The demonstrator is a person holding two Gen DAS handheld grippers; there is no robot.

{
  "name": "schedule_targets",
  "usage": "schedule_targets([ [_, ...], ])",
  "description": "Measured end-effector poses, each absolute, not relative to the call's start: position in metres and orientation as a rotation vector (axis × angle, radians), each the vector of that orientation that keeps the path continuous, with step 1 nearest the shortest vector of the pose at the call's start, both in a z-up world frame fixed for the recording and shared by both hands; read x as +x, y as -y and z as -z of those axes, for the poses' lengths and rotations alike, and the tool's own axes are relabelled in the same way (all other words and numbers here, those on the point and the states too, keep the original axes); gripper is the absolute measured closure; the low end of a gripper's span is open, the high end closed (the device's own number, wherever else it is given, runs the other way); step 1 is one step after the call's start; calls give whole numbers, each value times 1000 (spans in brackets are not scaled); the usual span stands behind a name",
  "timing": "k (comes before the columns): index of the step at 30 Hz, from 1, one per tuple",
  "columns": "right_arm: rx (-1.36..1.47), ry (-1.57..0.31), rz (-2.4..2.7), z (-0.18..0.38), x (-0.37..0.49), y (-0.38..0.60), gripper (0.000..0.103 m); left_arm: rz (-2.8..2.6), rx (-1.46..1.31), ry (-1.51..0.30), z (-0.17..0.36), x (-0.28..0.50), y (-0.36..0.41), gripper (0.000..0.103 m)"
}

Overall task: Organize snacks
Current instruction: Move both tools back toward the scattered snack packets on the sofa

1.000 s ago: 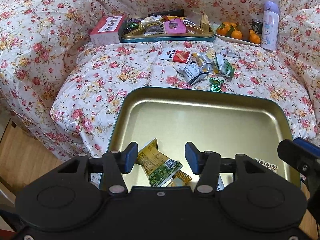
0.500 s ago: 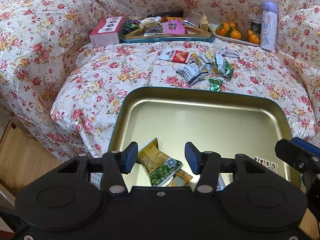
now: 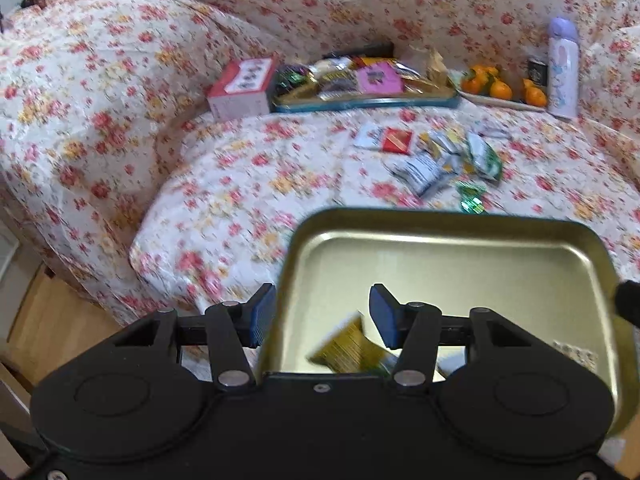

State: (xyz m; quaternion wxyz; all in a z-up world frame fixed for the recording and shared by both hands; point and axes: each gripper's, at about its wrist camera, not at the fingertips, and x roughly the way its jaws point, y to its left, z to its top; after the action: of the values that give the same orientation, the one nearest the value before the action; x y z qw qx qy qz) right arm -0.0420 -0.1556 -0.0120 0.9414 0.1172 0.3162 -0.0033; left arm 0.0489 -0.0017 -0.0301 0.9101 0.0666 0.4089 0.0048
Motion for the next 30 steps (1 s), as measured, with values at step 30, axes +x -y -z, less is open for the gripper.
schedule_targets([
  [30,129,-561,43,-5,68,198,68,52,238,-697,0,160,13,44],
])
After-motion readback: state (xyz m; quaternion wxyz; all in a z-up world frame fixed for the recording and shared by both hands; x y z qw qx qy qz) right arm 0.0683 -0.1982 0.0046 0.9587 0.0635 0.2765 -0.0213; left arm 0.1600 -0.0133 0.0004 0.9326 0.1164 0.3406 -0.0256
